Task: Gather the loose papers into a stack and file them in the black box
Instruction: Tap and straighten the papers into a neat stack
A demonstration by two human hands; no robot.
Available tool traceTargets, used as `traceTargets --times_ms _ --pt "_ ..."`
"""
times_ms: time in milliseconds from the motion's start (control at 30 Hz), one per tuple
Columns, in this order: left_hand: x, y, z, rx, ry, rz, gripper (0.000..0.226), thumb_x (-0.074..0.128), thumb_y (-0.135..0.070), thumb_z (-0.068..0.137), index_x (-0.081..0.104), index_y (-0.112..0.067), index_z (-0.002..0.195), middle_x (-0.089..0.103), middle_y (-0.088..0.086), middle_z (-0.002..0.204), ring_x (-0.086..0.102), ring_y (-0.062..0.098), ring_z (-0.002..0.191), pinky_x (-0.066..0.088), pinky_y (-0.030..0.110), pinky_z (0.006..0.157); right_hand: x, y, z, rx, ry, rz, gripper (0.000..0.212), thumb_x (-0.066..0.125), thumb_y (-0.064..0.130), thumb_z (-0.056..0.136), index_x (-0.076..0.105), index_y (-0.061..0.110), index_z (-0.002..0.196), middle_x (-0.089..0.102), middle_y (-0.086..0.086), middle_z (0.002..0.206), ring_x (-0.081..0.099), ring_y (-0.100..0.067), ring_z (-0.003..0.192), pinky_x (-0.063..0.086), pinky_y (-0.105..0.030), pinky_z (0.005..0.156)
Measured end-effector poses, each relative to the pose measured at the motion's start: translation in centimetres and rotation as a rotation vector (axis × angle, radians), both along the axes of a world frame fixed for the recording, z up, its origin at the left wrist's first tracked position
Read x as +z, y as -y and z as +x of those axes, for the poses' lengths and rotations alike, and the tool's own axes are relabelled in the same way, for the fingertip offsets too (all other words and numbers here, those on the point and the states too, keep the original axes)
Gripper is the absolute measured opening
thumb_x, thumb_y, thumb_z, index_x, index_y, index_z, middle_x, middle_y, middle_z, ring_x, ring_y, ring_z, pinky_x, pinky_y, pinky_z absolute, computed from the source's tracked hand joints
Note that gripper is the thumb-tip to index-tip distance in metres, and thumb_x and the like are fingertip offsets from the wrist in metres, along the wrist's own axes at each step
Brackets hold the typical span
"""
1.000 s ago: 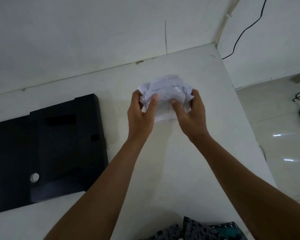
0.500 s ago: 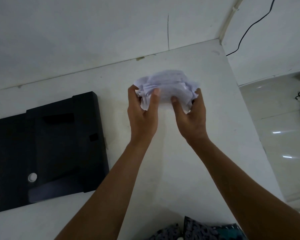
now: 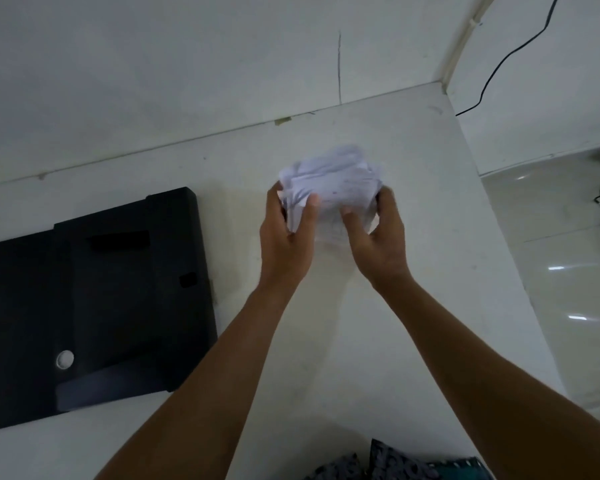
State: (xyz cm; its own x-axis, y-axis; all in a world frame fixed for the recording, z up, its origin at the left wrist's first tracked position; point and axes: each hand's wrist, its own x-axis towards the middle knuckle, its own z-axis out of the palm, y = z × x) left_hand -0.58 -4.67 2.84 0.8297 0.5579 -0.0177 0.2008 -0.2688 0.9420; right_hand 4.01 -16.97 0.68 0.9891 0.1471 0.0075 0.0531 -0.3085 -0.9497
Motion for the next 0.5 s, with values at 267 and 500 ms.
traceTargets --times_ms 267,500 --pt "0.5 0.5 0.5 -0.066 0.108 -0.043 0.058 0.05 -0.022 0.103 0.023 -0.011 0.153 0.046 -0.001 0.147 0.052 0.0 0.128 0.047 0.019 0.102 -0.1 0.6 -0.1 0.015 0.1 -0.015 0.038 0.07 0.022 0.094 0.051 0.022 0.126 0.065 0.007 0.118 0.06 0.008 0.104 0.053 -0.022 0.088" --pt "0.0 0.1 0.6 -0.032 0.119 0.057 0.039 0.048 -0.014 0.104 0.042 -0.006 0.142 0.058 0.005 0.134 0.06 0.011 0.118 0.054 0.026 0.095 -0.8 0.5 0.2 -0.048 0.07 0.042 0.013 0.055 0.012 0.1 0.053 0.003 0.11 0.059 0.014 0.092 0.056 0.002 0.079 0.046 -0.022 0.069"
